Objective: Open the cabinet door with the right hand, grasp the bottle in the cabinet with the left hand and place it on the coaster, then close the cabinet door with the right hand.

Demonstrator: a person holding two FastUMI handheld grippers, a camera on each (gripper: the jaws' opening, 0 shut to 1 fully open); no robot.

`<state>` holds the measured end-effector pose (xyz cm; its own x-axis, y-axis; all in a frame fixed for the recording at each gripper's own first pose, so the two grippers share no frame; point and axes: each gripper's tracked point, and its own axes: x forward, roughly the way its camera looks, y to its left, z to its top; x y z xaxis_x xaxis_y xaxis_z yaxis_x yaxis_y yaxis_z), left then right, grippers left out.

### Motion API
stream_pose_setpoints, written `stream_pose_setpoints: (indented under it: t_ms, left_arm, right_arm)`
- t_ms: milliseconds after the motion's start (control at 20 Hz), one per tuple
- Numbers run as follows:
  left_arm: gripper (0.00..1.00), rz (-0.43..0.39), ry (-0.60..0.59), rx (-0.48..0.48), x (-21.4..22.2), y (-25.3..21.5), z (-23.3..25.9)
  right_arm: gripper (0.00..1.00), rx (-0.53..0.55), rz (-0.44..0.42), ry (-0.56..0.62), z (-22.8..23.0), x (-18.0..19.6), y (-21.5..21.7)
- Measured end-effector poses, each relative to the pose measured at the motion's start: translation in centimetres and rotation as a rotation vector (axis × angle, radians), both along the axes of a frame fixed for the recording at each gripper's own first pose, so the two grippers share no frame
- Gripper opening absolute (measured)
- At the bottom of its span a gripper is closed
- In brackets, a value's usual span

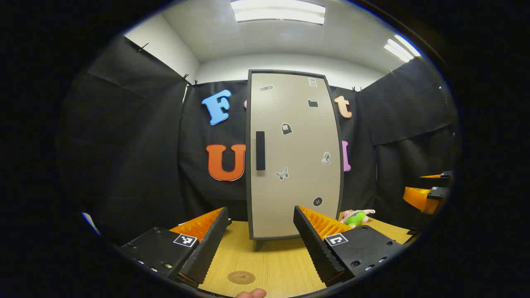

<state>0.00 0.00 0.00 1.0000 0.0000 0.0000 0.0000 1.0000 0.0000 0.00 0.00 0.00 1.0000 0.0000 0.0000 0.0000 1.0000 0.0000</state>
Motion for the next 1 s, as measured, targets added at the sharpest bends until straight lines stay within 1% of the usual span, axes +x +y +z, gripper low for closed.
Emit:
stream_pose_setpoints:
  t_ms: [200,250,300,400,450,500,550,600,650,1000]
  left_arm:
    - [0.96,-0.002,0.007,0.01,0.0,-0.2,-0.2]
    - [0.96,0.0,0.007,0.013,0.0,-0.2,-0.2]
    - [0.95,0.001,0.007,0.013,0.0,-0.1,-0.2]
    - [0.95,-0.003,0.007,0.007,0.1,-0.3,-0.3]
    - [0.95,-0.005,0.008,0.006,0.1,-0.3,-0.3]
    - [0.95,-0.004,0.009,0.005,0.1,-0.3,-0.3]
    - [0.95,-0.006,0.011,0.002,0.2,-0.3,-0.4]
    - [0.95,-0.009,0.01,-0.002,0.3,-0.4,-0.4]
    - [0.95,-0.01,0.01,-0.002,0.5,-0.4,-0.4]
    - [0.95,-0.011,0.01,0.006,0.9,-0.2,-0.4]
  right_arm:
    - [0.99,-0.001,-0.012,-0.002,-0.2,0.1,-0.3]
    - [0.95,0.003,-0.015,0.0,-0.2,0.1,-0.4]
    - [0.99,0.01,-0.017,0.003,-0.2,0.2,-0.4]
    - [0.99,0.019,-0.025,0.0,-0.1,0.3,-0.7]
    - [0.95,0.018,-0.031,0.0,0.0,0.5,-0.9]
    - [0.99,0.015,-0.037,0.001,-0.1,0.5,-1.0]
    - [0.99,0.015,-0.042,0.001,0.0,0.4,-1.2]
    - [0.95,0.016,-0.045,-0.002,0.1,0.4,-1.2]
    - [0.99,0.017,-0.049,-0.005,0.2,0.5,-1.3]
    - [0.99,0.019,-0.067,-0.004,0.0,0.6,-1.6]
